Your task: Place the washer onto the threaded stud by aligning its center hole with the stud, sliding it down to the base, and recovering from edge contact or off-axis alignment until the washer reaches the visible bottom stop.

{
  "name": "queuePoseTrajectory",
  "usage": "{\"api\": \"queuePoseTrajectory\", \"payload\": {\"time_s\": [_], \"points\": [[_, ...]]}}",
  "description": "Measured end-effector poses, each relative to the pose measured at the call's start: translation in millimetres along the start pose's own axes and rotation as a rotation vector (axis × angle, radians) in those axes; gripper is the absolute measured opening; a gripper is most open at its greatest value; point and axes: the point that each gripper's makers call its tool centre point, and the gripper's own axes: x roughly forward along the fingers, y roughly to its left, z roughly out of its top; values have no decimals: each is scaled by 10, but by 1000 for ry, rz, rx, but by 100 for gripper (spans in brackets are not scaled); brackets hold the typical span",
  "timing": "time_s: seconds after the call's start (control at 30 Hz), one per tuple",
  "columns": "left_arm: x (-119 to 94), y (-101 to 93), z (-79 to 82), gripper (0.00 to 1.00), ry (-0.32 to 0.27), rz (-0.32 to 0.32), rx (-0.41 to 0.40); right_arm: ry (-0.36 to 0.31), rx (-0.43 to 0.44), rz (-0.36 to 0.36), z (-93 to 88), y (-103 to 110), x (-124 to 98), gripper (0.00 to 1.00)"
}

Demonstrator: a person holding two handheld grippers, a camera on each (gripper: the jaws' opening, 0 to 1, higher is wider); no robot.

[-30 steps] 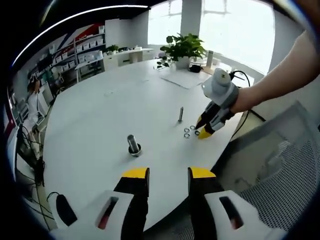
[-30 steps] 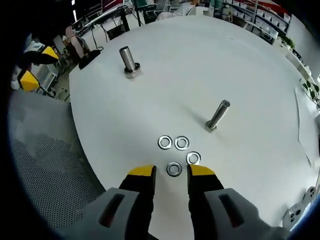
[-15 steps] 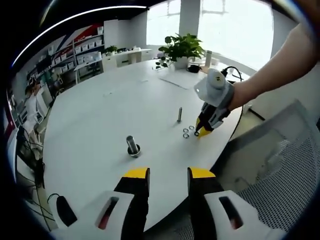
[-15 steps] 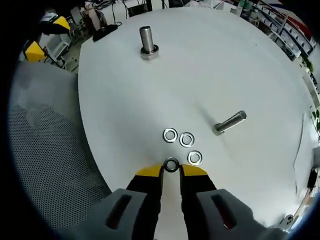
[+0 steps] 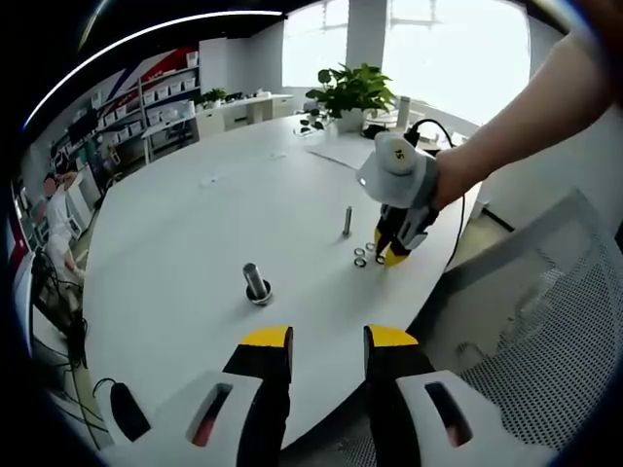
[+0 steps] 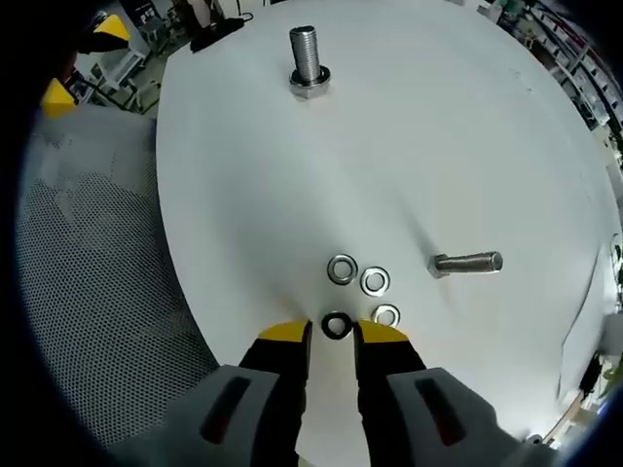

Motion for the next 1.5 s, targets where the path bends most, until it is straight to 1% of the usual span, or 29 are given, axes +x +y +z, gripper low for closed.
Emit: {"api": "queuePoseTrajectory", "payload": {"time_s": [0.1, 0.17, 0.23, 0.47, 0.53, 0.6, 0.63, 0.7, 0.73, 0.77, 0.8, 0.87, 0.9, 1.03, 1.17, 1.27, 1.33, 1.43, 1.5], "points": [[2, -9, -19, 27, 10, -3, 2, 31, -35, 2, -7, -16, 9, 17], [1, -14, -21, 27, 11, -4, 6, 70, -88, 8, -16, -7, 1, 17], [5, -10, -18, 26, 9, -2, 9, 83, -147, 15, -18, -2, 5, 17], [0, -1, -12, 26, 7, 0, 8, 92, -156, 32, -15, -33, 11, 15], [-7, 6, 20, 26, -11, 6, 22, 112, -193, 20, -17, -28, 21, 15], [-4, 13, 18, 25, -10, 5, 12, 121, -227, 15, -17, -6, 22, 15], [-2, 14, 10, 25, -6, 5, 13, 120, -227, 13, -16, -11, 25, 15], [-2, 19, -5, 25, 2, 8, 18, 115, -197, 13, -16, -20, 10, 15], [0, 19, -3, 25, 1, 9, 19, 100, -152, 15, -14, -26, 12, 15], [0, 16, 0, 25, -1, 8, 18, 95, -136, 19, -27, -21, 9, 15], [0, 14, 2, 25, -1, 8, 18, 84, -155, 15, -23, -34, 8, 15], [-2, 19, 1, 25, 1, 10, 21, 63, -166, 12, -30, -9, -7, 15], [-4, 22, 4, 25, -1, 11, 20, 43, -176, 4, -20, -10, -4, 16], [-4, 30, 2, 25, -3, 12, 17, 17, -139, -1, -12, -9, -4, 17], [-2, 19, 3, 25, -1, 11, 20, 12, -112, 17, -1, 28, 3, 21], [-2, 17, -6, 25, 3, 11, 23, 19, -134, 9, 8, 42, 6, 21], [-2, 22, -9, 25, 4, 13, 23, 18, -134, 6, 11, 34, 5, 21], [0, 22, -11, 25, 6, 13, 24, 11, -134, 2, 31, -3, 13, 16], [0, 20, -12, 25, 8, 13, 27, 20, -120, 9, 39, -13, 12, 15]]}}
